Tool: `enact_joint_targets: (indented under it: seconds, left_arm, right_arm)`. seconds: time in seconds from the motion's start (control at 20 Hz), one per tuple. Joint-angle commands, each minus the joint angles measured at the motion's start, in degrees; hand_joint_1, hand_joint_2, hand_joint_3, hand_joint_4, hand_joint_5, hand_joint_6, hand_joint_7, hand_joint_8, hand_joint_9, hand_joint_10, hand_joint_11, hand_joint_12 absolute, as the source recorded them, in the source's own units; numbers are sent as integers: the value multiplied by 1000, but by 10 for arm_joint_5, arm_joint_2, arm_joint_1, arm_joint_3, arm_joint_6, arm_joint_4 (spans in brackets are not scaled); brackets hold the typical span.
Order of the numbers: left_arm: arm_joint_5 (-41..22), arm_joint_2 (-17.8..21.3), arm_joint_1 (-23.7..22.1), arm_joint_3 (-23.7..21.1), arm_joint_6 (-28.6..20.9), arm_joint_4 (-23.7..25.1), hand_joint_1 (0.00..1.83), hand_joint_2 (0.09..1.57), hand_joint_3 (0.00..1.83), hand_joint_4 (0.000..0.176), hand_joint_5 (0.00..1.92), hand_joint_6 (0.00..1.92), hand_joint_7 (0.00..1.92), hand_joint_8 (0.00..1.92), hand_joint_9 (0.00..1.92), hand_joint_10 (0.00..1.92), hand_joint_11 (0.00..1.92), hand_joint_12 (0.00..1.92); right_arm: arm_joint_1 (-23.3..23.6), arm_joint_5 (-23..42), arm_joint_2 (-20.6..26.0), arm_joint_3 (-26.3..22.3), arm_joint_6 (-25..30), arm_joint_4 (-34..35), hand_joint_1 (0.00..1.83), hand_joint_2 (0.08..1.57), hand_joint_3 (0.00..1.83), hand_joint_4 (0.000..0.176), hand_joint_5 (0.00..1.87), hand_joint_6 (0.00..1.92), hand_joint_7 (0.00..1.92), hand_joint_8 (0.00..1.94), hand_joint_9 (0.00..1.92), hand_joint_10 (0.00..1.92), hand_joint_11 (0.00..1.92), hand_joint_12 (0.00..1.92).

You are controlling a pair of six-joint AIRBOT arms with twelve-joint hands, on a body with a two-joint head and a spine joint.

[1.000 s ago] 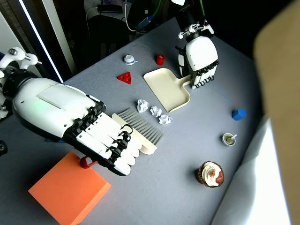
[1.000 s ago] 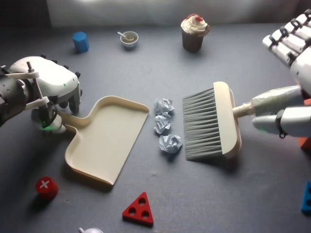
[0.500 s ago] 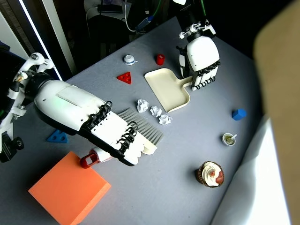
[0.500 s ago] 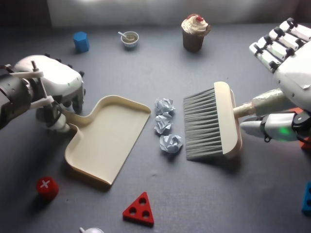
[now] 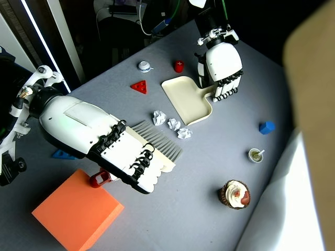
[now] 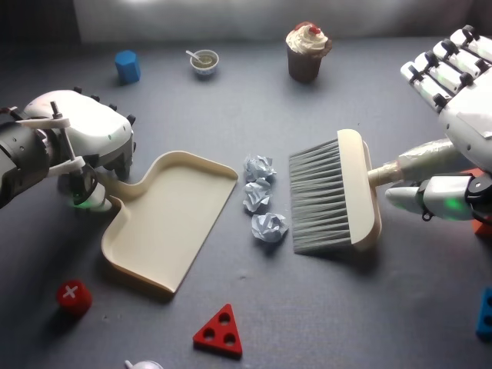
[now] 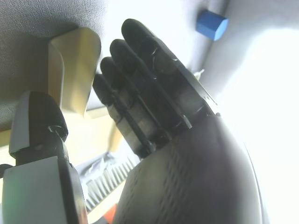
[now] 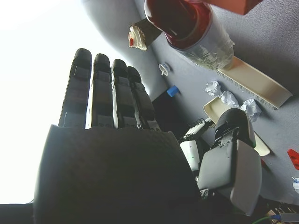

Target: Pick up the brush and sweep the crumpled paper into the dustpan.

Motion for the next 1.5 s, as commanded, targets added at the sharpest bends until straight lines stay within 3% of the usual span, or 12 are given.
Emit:
enact_joint_targets:
  seconds: [0.0, 0.3, 0.35, 0.4, 0.55, 0.6, 0.85, 1.1, 1.15, 1.45]
  left_arm:
    - [27, -1, 3, 0, 6, 13, 1134, 987, 0, 0, 977, 5, 1001, 6, 956, 1, 857, 184]
    - [27, -1, 4, -1, 4, 13, 1165, 984, 0, 0, 994, 8, 992, 8, 954, 9, 845, 188]
    - [27, -1, 4, -1, 4, 13, 1190, 1030, 2, 0, 1156, 628, 1040, 6, 1008, 4, 900, 188]
    - [27, 0, 4, -1, 4, 14, 1189, 1038, 1, 0, 1144, 681, 1054, 3, 1021, 2, 909, 185]
    - [27, 0, 4, -1, 3, 14, 1196, 1030, 0, 0, 1172, 640, 1113, 9, 1067, 8, 953, 198]
    - [27, 0, 4, -1, 3, 14, 1265, 1010, 1, 0, 1222, 677, 1294, 152, 1086, 13, 971, 207]
    - [27, 0, 4, -3, 3, 14, 1277, 1041, 0, 0, 1116, 927, 1244, 346, 1144, 3, 956, 351]
    - [27, 2, 1, -2, 3, 14, 1266, 1061, 0, 0, 1098, 949, 1140, 551, 1129, 0, 879, 443]
    - [27, 2, 0, -2, 3, 14, 1264, 1069, 0, 0, 1081, 981, 1113, 598, 1127, 0, 836, 533]
    - [27, 3, -3, -2, 3, 18, 1267, 1068, 2, 0, 1084, 981, 1107, 601, 1092, 0, 794, 554]
  right_arm:
    - [1, -52, 7, -3, -3, -35, 0, 953, 6, 0, 43, 3, 70, 0, 95, 0, 115, 0]
    - [1, -56, 10, -7, -3, -28, 0, 948, 1, 0, 74, 8, 102, 7, 120, 6, 141, 9]
    - [1, -56, 11, -9, -3, -26, 0, 951, 2, 0, 69, 4, 100, 4, 124, 6, 136, 6]
    - [1, -56, 11, -9, -3, -25, 0, 952, 2, 0, 62, 0, 92, 1, 118, 3, 129, 3]
    - [2, -56, 13, -12, -3, -21, 0, 953, 2, 0, 66, 2, 83, 0, 104, 0, 132, 4]
    - [2, -56, 13, -13, -3, -21, 0, 953, 2, 0, 68, 2, 85, 1, 109, 3, 140, 7]
    - [2, -57, 14, -15, -3, -21, 1, 976, 9, 0, 46, 0, 68, 1, 87, 1, 115, 0]
    - [3, -57, 14, -17, -1, -21, 0, 964, 2, 0, 56, 2, 79, 3, 98, 2, 126, 4]
    - [4, -57, 14, -18, 0, -21, 0, 956, 0, 0, 57, 2, 78, 2, 99, 2, 124, 3]
    - [4, -57, 14, -19, 1, -21, 0, 947, 0, 0, 58, 4, 96, 8, 111, 7, 129, 11]
